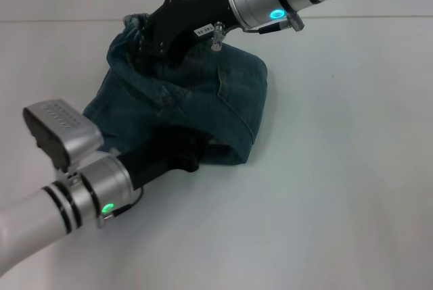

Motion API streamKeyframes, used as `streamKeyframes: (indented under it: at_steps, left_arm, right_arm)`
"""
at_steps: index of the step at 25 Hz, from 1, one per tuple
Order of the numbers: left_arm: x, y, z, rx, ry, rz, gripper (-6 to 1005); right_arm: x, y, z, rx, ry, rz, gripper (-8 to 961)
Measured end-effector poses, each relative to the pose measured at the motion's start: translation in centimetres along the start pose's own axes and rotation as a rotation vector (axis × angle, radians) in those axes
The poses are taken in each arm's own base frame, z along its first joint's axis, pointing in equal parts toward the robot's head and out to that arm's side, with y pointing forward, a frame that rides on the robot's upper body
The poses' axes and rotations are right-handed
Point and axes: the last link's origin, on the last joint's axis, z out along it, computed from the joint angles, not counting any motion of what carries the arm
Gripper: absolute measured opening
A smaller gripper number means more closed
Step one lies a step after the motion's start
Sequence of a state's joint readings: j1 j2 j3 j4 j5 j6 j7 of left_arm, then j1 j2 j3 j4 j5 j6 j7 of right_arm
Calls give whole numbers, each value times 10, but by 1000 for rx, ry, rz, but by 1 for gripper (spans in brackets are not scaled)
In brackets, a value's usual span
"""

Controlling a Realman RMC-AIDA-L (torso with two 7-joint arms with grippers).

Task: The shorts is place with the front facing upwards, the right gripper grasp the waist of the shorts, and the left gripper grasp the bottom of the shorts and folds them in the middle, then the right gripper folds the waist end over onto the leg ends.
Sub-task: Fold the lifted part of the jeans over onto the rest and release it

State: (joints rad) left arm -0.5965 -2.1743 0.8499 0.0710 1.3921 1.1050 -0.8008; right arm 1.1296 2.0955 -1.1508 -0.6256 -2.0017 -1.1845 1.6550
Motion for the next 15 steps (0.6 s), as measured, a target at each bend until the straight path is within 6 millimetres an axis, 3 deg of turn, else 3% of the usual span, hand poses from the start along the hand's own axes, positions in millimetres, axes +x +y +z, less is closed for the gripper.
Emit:
streamKeyframes:
  at_steps: [4, 7, 15]
  left_arm:
    - [-2, -12, -20, 49, 28, 27, 102]
    - [-2, -17, -38, 59, 63, 39, 263]
    - [15, -31, -78, -6, 5, 66, 315]
  right_arm:
    - [-3, 0, 5, -2, 14, -16, 62]
    - [-3, 0, 7, 0, 22, -19, 63]
    - [-3, 2, 11, -8, 32, -25, 64]
